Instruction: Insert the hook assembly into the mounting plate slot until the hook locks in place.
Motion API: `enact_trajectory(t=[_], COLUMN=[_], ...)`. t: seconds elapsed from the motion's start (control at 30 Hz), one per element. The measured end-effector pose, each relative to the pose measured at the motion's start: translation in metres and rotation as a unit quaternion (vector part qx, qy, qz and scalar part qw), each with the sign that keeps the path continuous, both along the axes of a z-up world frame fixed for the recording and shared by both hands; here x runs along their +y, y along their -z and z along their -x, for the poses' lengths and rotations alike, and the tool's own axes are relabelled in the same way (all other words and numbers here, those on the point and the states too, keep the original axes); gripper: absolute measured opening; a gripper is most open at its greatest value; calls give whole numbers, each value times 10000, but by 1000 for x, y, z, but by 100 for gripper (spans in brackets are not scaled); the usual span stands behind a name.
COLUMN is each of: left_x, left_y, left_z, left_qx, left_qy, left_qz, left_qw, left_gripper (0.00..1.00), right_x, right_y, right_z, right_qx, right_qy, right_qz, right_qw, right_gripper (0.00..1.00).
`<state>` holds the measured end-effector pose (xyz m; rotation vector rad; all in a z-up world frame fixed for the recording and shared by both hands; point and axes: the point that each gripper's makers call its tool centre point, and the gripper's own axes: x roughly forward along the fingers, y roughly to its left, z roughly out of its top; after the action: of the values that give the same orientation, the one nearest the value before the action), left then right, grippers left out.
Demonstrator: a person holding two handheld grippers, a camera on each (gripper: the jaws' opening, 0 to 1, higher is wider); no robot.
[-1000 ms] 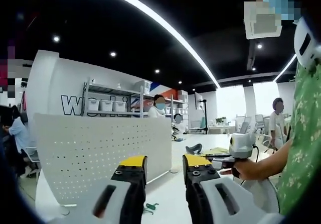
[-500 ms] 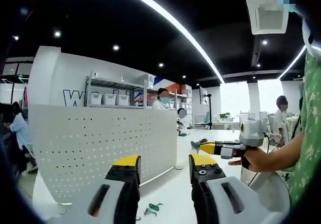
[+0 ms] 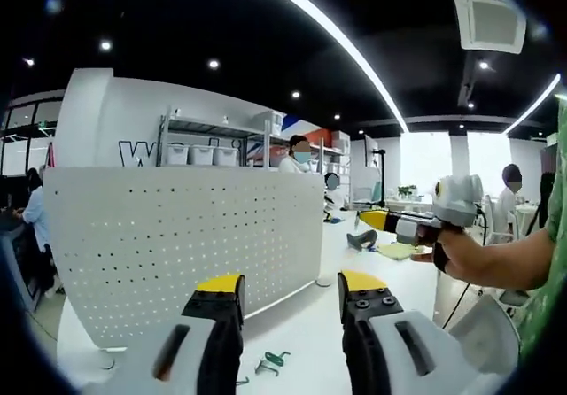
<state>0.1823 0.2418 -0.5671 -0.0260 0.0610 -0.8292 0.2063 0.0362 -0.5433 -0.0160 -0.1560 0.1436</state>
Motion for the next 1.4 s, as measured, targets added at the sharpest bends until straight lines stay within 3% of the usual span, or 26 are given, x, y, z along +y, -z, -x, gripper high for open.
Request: enact_trajectory(t=[0.53, 1.4], left_x=[-7, -4], left_y=[28, 49], left_z=[-8, -17], left_qx=[368, 680], left_qy=[-3, -49], left_qz=[-212, -408], left_qw=[9991, 9968], left_gripper=[44, 43], right_x=[-23, -58], right_y=[-18, -51], right_z=[-44, -133], right_qx=[64, 80], right_qy=[248, 364], right_qz=[92, 81], right_qw=[9996, 9993], right_gripper=[1, 1])
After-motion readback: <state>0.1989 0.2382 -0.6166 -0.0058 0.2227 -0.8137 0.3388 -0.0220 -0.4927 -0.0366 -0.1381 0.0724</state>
